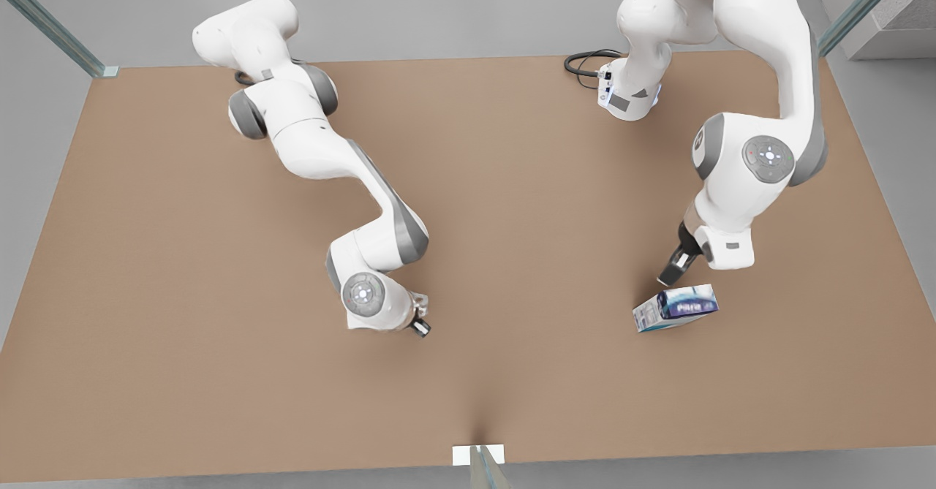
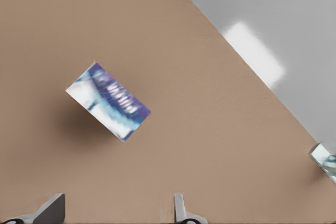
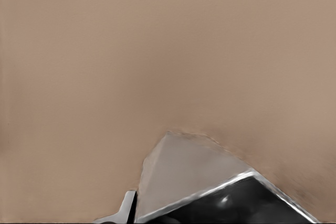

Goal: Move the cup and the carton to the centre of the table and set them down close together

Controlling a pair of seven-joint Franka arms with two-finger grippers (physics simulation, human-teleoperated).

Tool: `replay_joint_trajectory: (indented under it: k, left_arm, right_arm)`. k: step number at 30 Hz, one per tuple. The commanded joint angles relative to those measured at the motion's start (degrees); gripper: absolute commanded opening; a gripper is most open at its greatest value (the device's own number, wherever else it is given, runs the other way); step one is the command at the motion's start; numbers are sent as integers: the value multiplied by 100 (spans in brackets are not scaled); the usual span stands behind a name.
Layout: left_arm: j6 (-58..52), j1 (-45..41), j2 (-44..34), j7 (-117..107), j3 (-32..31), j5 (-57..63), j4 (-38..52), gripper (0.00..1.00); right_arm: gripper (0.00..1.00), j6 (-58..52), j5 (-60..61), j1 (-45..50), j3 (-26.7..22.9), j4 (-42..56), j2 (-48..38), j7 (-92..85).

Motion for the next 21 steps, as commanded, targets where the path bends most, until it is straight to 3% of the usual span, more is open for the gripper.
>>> replay_joint_trajectory:
  k: [1,4,9,12,16,21]
  left_arm:
    - [-10,12,79,-29,0,37,78,100]
    - [-151,100,862,-996,88,107,966,100]
    - [-283,82,1205,-1752,79,1373,1072,100]
    - [-916,82,1275,-1726,70,1408,1072,100]
    - [-793,82,1354,-1866,61,1356,1072,100]
    - [-538,82,1530,-3773,70,1356,1080,100]
  right_arm:
    - [21,-16,-10,47,-2,62,15,42]
    - [21,28,-36,575,-248,97,77,244]
    - [21,916,-45,900,-388,98,341,526]
    - [21,1426,-28,760,-344,106,525,526]
    - [21,1751,-36,777,-327,150,745,517]
    - [21,1857,-45,918,-301,150,877,526]
